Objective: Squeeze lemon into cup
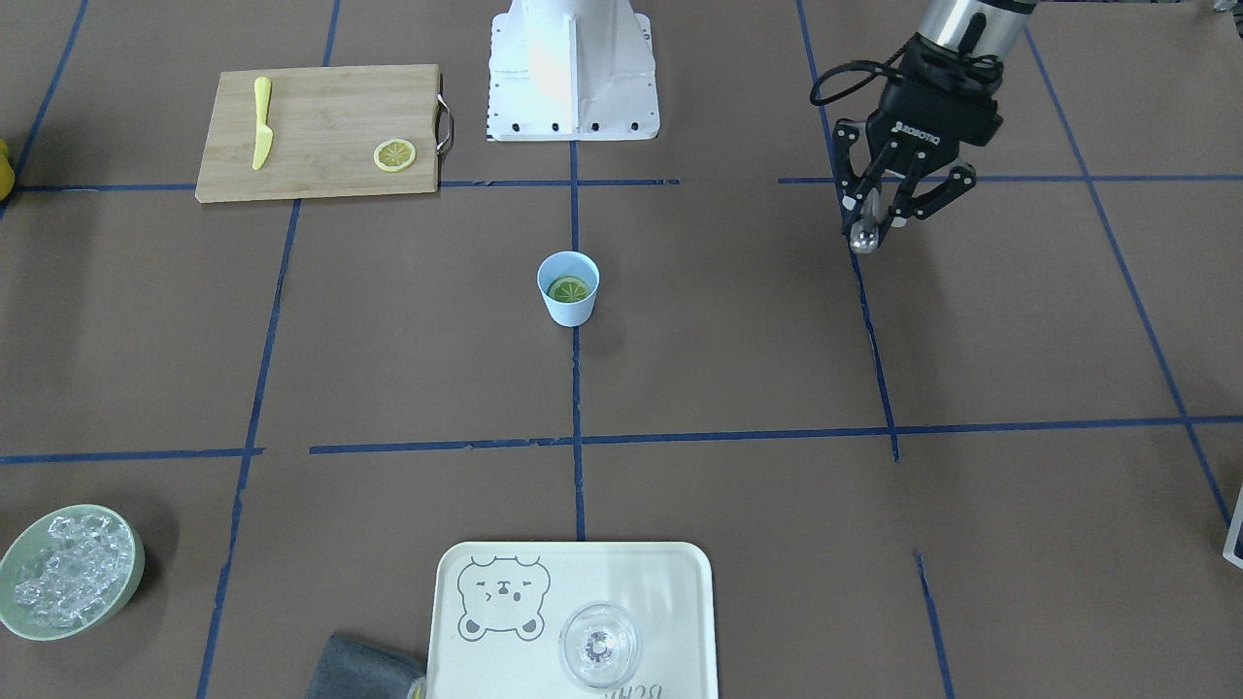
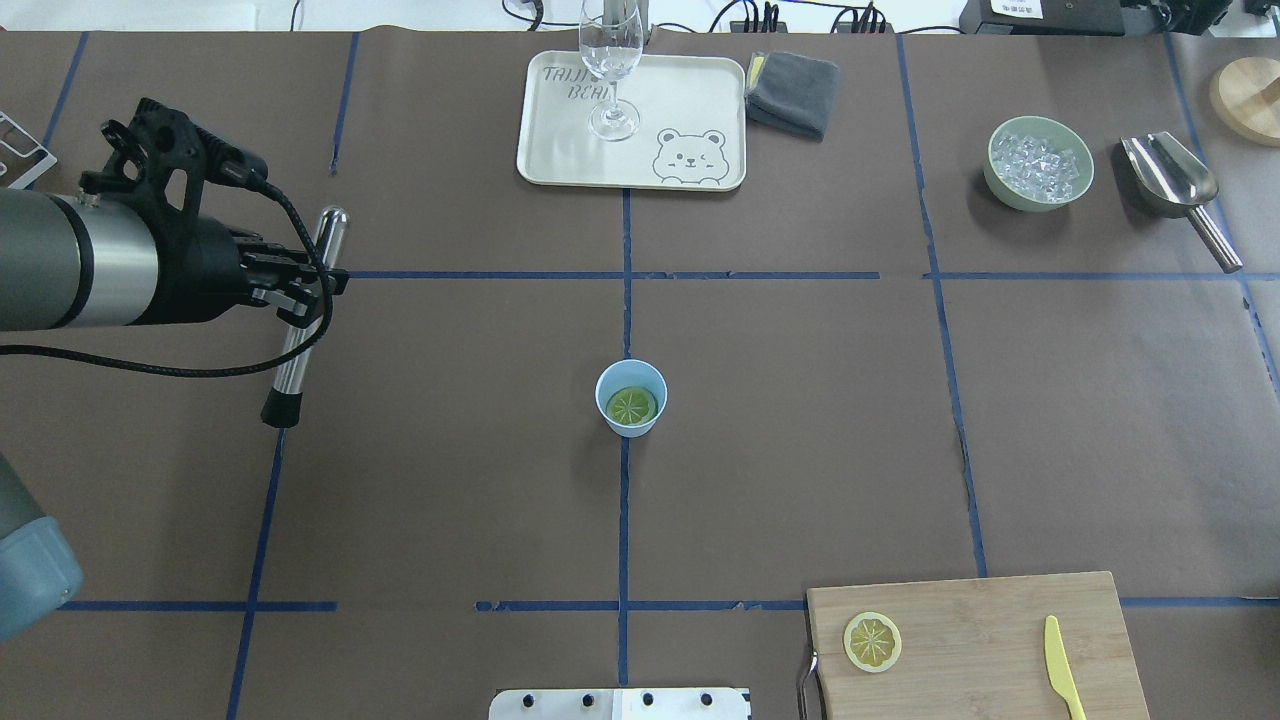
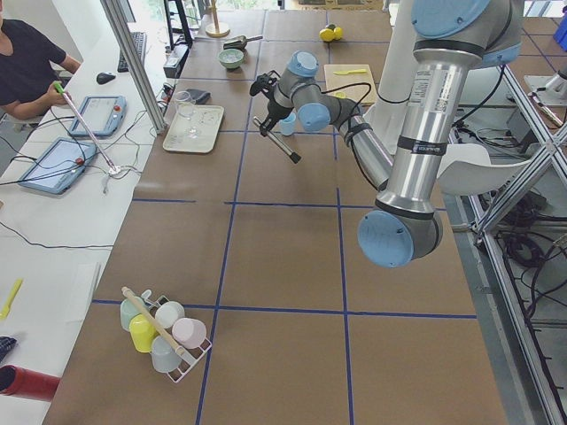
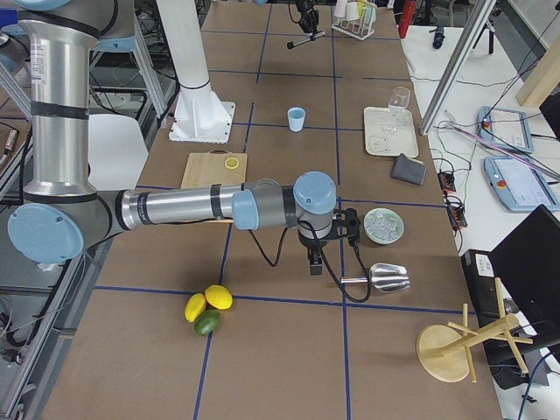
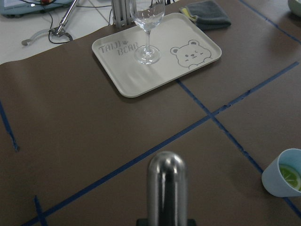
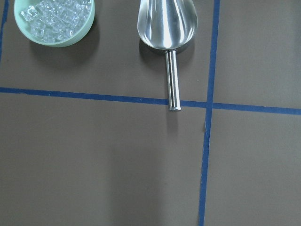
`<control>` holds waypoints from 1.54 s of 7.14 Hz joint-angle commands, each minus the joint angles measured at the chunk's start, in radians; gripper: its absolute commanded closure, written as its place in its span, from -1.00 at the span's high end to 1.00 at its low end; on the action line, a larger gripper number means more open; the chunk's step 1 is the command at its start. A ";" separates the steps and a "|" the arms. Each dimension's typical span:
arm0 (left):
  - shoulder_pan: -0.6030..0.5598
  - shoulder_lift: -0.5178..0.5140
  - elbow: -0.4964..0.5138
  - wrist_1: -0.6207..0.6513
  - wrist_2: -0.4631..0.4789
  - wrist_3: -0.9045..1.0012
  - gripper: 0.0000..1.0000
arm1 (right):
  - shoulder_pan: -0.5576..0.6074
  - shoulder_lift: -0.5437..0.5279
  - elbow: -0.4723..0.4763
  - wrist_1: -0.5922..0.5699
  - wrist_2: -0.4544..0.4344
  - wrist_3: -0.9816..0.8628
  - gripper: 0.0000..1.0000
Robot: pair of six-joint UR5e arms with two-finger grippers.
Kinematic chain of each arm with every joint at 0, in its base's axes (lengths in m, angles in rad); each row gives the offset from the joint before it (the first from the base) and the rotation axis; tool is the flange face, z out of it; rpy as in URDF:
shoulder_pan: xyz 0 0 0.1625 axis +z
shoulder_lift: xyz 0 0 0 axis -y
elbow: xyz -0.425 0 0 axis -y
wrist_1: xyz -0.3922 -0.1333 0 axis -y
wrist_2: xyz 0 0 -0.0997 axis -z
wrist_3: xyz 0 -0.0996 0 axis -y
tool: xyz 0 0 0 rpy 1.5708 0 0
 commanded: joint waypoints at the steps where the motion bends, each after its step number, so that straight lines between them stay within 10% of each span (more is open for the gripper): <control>1: -0.127 0.013 0.166 0.094 -0.146 0.014 -1.00 | 0.000 0.000 0.004 0.000 -0.001 -0.002 1.00; 3: -0.118 -0.005 0.232 0.302 -0.140 0.019 -1.00 | 0.000 0.000 0.004 0.000 -0.001 -0.002 1.00; 11: -0.040 -0.028 0.478 0.301 -0.099 0.002 -1.00 | 0.000 -0.011 0.037 0.000 -0.017 -0.002 1.00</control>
